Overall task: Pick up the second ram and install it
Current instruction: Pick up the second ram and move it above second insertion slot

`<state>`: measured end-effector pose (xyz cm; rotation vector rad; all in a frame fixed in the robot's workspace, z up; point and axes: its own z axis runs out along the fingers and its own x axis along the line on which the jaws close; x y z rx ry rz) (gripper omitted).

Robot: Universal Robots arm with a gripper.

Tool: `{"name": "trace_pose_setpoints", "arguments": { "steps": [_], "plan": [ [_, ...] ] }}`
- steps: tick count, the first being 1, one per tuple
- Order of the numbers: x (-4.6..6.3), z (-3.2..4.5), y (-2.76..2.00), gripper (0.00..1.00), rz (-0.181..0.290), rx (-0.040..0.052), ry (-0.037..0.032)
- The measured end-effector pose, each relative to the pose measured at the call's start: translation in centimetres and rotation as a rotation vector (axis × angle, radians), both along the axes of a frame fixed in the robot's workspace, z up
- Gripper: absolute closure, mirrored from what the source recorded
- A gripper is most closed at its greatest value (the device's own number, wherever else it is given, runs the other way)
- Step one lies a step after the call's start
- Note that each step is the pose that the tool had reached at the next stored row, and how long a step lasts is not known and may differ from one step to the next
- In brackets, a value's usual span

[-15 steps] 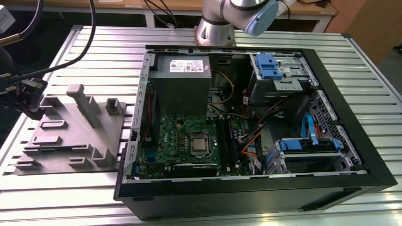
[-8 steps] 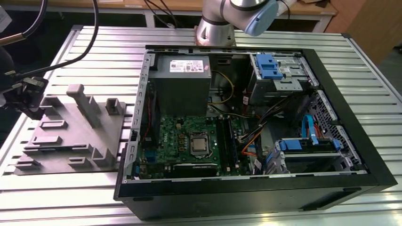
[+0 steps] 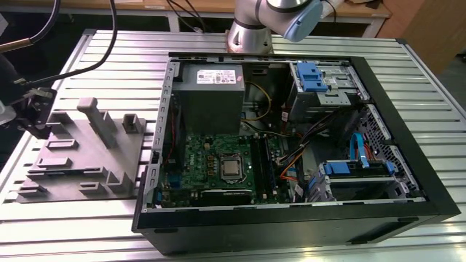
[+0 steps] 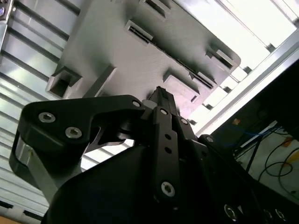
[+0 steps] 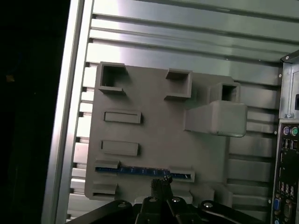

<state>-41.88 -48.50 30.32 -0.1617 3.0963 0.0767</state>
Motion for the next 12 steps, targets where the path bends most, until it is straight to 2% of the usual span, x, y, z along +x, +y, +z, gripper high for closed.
{"name": "trace_pose_setpoints", "arguments": {
  "steps": [12],
  "plan": [
    [0.00,-0.48,0.00,0.90,0.204,-0.0020,0.0003]
  ]
}}
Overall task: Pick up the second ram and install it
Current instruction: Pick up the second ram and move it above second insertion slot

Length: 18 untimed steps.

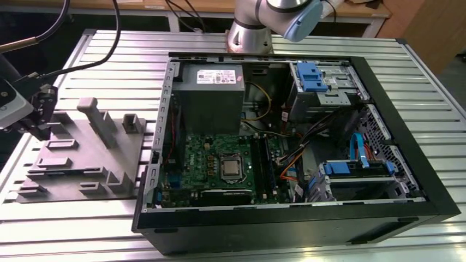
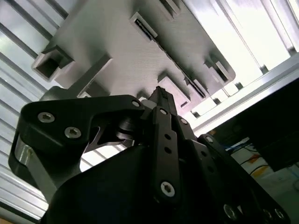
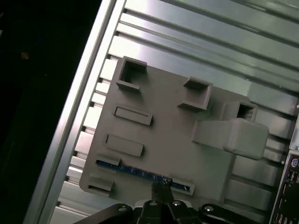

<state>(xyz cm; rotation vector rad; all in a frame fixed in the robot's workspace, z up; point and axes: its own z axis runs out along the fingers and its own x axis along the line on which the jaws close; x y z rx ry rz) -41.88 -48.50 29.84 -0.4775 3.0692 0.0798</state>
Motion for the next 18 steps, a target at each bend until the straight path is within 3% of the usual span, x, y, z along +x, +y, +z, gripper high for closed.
{"name": "trace_pose_setpoints", "arguments": {
  "steps": [18],
  "plan": [
    [-0.01,-0.44,0.00,0.90,0.248,-0.0027,-0.0003]
  ]
}}
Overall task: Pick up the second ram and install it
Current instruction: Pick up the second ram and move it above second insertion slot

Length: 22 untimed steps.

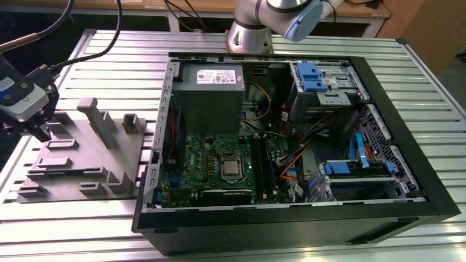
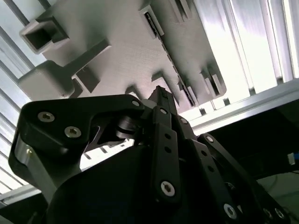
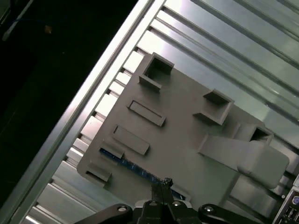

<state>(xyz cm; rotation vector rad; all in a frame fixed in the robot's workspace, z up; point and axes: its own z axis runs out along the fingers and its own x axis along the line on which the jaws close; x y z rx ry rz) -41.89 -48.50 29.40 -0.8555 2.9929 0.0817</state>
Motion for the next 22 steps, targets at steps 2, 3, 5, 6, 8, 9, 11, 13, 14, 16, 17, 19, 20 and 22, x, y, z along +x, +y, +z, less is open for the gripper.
{"name": "trace_pose_setpoints", "arguments": {
  "steps": [2,3,5,6,8,9,11,13,14,16,17,19,20,22],
  "plan": [
    [0.00,-0.07,0.00,0.90,0.035,-0.0001,0.0000],
    [0.00,-0.11,0.00,0.90,0.052,-0.0001,0.0000],
    [0.00,-0.19,0.00,0.90,0.088,-0.0001,0.0000],
    [0.00,-0.24,0.00,0.90,0.107,-0.0001,0.0001],
    [0.00,-0.33,0.00,0.90,0.143,-0.0001,0.0000],
    [0.00,-0.38,0.00,0.90,0.161,-0.0001,0.0000],
    [0.00,-0.48,0.00,0.90,0.197,-0.0002,0.0000],
    [0.00,-0.59,0.00,0.90,0.233,-0.0003,0.0000],
    [0.00,-0.65,0.00,0.90,0.253,-0.0003,0.0000],
    [0.00,-0.74,0.00,0.90,0.288,-0.0005,0.0001],
    [0.00,-0.79,0.00,0.90,0.306,-0.0005,0.0002],
    [0.00,-0.88,0.00,0.90,0.342,-0.0005,0.0000],
    [0.00,-0.92,0.00,0.90,0.362,-0.0005,0.0001],
    [0.00,-1.02,0.00,0.90,0.398,-0.0005,0.0000]
  ]
}}
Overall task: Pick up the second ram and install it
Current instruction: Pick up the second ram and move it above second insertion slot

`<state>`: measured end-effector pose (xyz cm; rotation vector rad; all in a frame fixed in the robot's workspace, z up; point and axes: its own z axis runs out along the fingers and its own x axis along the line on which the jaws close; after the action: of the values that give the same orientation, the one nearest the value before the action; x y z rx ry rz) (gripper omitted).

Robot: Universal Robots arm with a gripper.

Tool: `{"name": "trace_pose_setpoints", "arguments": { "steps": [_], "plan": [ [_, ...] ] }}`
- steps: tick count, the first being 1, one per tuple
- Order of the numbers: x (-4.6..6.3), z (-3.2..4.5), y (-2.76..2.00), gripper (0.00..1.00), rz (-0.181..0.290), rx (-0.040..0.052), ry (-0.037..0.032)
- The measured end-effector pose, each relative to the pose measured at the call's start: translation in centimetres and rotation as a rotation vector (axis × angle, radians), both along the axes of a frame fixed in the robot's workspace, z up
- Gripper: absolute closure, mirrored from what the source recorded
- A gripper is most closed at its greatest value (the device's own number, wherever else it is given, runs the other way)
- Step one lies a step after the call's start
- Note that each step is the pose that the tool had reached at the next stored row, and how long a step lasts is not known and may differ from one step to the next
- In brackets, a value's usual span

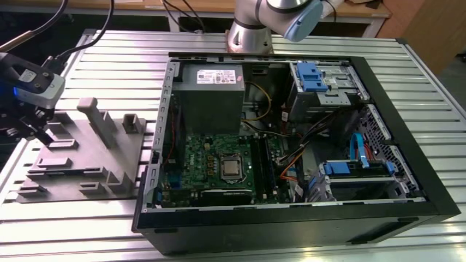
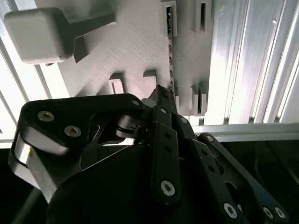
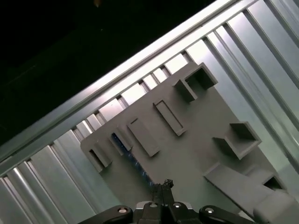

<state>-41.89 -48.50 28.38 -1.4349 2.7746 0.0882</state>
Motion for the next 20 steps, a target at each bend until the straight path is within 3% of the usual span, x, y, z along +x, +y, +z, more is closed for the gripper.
{"name": "trace_pose_setpoints", "arguments": {
  "steps": [20],
  "plan": [
    [0.0,-1.10,0.00,0.90,0.364,0.0000,0.0000]
  ]
}}
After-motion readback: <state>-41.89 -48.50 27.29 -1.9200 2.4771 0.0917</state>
